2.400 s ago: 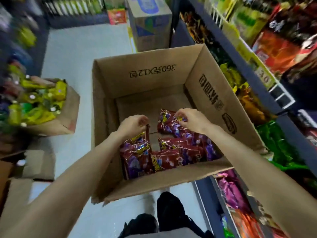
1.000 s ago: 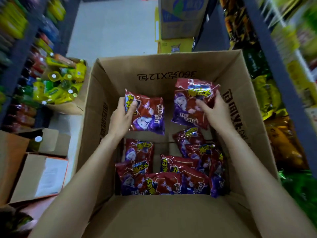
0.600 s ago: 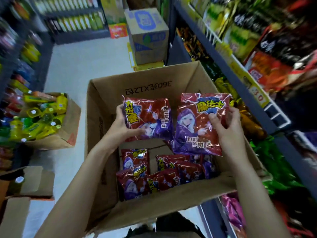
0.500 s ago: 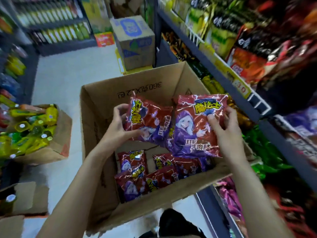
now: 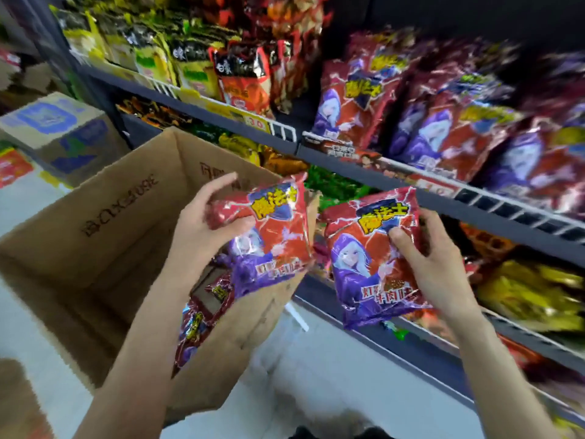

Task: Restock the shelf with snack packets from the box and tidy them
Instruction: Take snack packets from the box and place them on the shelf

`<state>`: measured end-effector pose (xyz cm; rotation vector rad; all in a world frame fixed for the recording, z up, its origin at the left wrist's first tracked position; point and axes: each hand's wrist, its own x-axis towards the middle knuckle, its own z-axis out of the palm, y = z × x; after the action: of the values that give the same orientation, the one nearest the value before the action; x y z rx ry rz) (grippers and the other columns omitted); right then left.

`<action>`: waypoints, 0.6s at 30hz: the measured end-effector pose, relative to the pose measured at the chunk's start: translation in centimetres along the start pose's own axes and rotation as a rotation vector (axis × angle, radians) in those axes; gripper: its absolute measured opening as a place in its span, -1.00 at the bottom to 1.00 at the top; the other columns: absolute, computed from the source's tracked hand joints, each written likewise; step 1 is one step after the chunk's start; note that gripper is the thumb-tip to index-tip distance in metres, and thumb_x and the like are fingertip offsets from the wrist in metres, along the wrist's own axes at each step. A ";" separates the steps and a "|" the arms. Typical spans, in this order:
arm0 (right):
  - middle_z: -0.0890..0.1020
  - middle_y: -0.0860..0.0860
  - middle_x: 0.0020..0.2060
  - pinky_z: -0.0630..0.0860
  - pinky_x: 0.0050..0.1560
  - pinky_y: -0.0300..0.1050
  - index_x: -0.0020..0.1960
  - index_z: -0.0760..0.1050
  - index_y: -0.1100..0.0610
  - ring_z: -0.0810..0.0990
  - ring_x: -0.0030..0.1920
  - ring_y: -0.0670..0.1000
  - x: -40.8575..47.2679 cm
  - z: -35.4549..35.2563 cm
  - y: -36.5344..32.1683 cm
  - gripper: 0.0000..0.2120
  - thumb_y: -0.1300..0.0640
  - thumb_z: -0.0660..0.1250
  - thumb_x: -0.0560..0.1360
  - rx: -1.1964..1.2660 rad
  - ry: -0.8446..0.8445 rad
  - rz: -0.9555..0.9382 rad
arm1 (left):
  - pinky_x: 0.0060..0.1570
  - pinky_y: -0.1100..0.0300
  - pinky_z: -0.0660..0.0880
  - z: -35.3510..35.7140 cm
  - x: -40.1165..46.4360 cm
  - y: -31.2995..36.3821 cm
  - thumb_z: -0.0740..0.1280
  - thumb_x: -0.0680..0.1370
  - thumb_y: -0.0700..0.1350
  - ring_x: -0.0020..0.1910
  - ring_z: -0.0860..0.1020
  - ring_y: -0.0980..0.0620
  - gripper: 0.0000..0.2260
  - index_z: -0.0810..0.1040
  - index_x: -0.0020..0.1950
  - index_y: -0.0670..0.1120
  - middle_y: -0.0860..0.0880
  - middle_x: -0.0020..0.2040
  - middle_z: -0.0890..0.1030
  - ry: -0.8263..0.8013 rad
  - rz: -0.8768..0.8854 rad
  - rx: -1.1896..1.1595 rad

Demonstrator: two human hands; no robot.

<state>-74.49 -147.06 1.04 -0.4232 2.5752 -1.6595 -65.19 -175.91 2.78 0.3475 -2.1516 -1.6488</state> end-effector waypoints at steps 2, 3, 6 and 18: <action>0.59 -0.29 -0.15 0.41 -0.21 -0.50 0.16 0.38 -0.10 0.56 -0.21 -0.38 -2.0 -3.1 1.5 -0.77 0.00 0.31 0.53 -0.058 0.062 0.037 | 0.09 0.19 0.51 3.8 -0.2 0.6 0.54 0.26 -0.04 0.04 0.60 0.11 -0.42 0.48 0.25 0.16 0.13 0.04 0.64 -0.053 0.010 0.001; 0.59 -0.29 -0.16 0.42 -0.22 -0.45 0.16 0.37 -0.10 0.57 -0.21 -0.34 -2.9 -4.6 2.3 -0.77 -0.01 0.30 0.53 -0.096 0.084 0.052 | 0.14 0.11 0.51 5.6 -0.6 0.9 0.53 0.29 -0.04 0.08 0.60 0.08 -0.44 0.47 0.26 0.15 0.10 0.08 0.63 -0.075 0.002 -0.015; 0.58 -0.21 -0.18 0.40 -0.28 -0.41 0.25 0.36 -0.03 0.56 -0.22 -0.25 -5.8 -9.1 4.4 -0.69 -0.03 0.28 0.54 -0.228 0.117 0.084 | 0.30 -0.02 0.41 11.3 -2.0 2.1 0.46 0.39 0.04 0.19 0.53 0.10 -0.50 0.42 0.30 0.15 0.04 0.23 0.56 -0.155 0.010 -0.009; 0.61 -0.07 -0.19 0.49 -0.19 -0.09 0.29 0.37 0.00 0.61 -0.19 0.03 -16.6 -30.4 13.4 -0.60 -0.12 0.27 0.51 -0.478 0.135 0.077 | 0.01 0.30 0.48 34.3 -12.4 6.6 0.43 0.36 0.21 -0.12 0.55 0.38 -0.55 0.43 0.15 0.06 0.20 -0.05 0.58 -0.344 0.080 0.165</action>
<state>-66.90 -110.68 0.12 -0.2281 3.0380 -1.0696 -69.61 -139.27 -0.48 0.0213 -2.5251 -1.5833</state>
